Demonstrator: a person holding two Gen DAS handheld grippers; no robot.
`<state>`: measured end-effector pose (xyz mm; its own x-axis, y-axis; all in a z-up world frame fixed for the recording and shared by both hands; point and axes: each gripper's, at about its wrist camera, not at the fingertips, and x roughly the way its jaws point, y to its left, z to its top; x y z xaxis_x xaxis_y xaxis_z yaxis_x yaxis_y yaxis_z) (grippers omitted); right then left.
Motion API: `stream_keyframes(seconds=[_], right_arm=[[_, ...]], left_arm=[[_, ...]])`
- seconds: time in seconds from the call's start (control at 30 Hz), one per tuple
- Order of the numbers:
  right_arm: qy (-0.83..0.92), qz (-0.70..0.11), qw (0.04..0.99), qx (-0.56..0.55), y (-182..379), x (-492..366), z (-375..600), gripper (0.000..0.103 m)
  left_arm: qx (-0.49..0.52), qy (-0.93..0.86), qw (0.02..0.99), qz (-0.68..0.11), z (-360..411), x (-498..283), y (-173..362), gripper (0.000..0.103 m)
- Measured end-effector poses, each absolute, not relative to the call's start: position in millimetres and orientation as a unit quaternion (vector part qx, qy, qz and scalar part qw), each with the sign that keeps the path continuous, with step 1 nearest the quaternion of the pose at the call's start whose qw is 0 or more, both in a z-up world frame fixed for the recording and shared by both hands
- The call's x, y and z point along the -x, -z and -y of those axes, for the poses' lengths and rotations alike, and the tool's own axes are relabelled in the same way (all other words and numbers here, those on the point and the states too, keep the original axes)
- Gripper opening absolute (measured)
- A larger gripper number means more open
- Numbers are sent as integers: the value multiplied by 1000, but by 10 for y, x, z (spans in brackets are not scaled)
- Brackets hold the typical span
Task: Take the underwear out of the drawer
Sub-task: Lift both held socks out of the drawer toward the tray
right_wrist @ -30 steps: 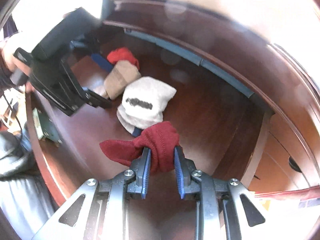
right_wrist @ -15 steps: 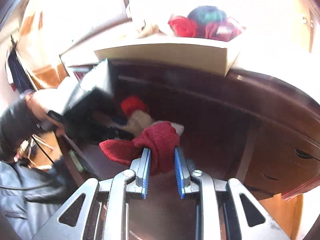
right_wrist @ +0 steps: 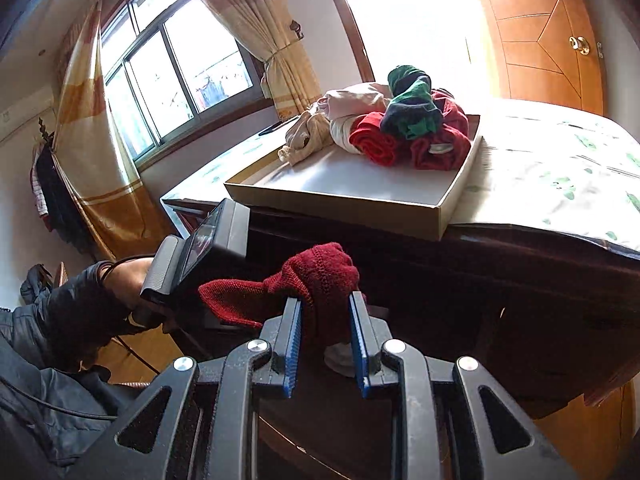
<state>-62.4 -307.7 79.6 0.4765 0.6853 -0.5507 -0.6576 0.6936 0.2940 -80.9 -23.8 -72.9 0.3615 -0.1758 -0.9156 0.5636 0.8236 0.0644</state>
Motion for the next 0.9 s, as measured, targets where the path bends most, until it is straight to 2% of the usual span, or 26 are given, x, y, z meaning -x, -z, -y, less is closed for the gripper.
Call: stream_keyframes(seconds=[0.5, 0.9], right_arm=[[-375, -268, 886, -48, -1098, 728, 3211, 25], [-387, -264, 881, -65, -1010, 767, 3079, 25]], left_arm=[[-116, 206, 863, -447, -141, 1384, 298, 16], [-76, 200, 890, -402, -388, 1756, 128, 16]])
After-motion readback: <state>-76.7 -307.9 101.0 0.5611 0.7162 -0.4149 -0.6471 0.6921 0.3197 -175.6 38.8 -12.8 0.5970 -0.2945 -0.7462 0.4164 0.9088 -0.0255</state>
